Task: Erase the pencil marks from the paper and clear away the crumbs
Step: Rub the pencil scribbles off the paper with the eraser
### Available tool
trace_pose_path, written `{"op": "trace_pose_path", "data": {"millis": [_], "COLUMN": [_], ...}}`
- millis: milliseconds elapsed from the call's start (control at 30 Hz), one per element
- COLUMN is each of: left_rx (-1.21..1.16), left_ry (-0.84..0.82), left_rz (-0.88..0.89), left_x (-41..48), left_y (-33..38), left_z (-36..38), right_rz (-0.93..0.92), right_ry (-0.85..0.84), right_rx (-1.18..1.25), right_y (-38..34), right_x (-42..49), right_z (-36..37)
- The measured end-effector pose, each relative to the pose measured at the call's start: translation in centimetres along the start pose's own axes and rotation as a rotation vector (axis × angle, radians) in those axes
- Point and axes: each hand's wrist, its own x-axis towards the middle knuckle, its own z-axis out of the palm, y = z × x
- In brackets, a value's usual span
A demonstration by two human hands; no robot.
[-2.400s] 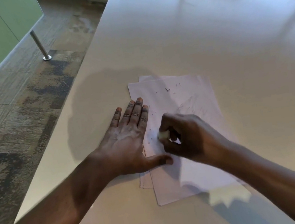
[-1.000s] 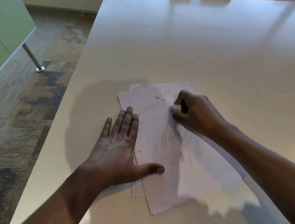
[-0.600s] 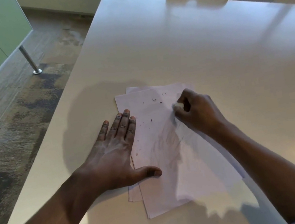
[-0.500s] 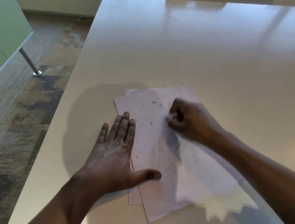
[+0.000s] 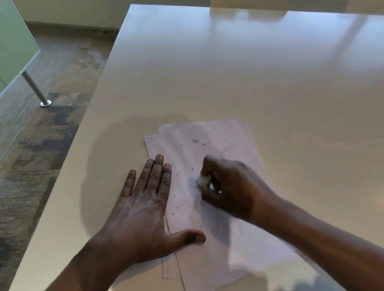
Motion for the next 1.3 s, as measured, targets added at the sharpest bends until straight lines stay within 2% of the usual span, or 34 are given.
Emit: {"op": "trace_pose_path", "data": {"millis": [67, 167, 233, 433, 500, 633, 700, 800, 1033, 1233, 1300], "left_rx": [0.008, 0.01, 0.006, 0.008, 0.014, 0.015, 0.006, -0.001, -0.037, -0.02, -0.035], "left_ry": [-0.008, -0.013, -0.015, -0.031, -0.043, -0.059, -0.057, -0.041, -0.003, 0.017, 0.089], "left_rz": [0.003, 0.001, 0.002, -0.003, -0.001, 0.002, 0.002, -0.003, 0.028, 0.045, 0.052], "left_x": [-0.1, -0.1, -0.1, -0.2, -0.2, -0.2, -0.3, -0.2, -0.1, -0.1, -0.1], "left_y": [0.0, 0.1, 0.1, 0.1, 0.1, 0.1, 0.2, 0.2, -0.1, -0.3, 0.0], "left_z": [-0.1, -0.2, -0.2, -0.1, -0.3, -0.6, -0.6, -0.4, -0.1, -0.3, -0.1], "right_rz": [0.043, 0.25, 0.293, -0.022, 0.029, 0.277, 0.231, 0.077, 0.288, 0.134, 0.087], "right_ry": [0.049, 0.188, 0.223, -0.022, 0.036, 0.218, 0.201, 0.059, 0.183, 0.103, 0.111], "right_rx": [-0.015, -0.079, -0.083, -0.035, -0.048, -0.108, -0.103, -0.1, -0.099, -0.066, -0.042], "right_y": [1.7, 5.3, 5.7, 0.3, 2.2, 6.1, 5.0, 2.3, 5.8, 3.0, 2.4], "right_x": [0.7, 3.0, 3.5, 0.5, 1.8, 5.4, 5.8, 4.5, 6.4, 0.5, -1.2], "right_z": [-0.4, -2.1, -2.5, 0.6, 0.0, -2.2, -1.5, 0.2, -2.2, -1.9, -1.4]}}
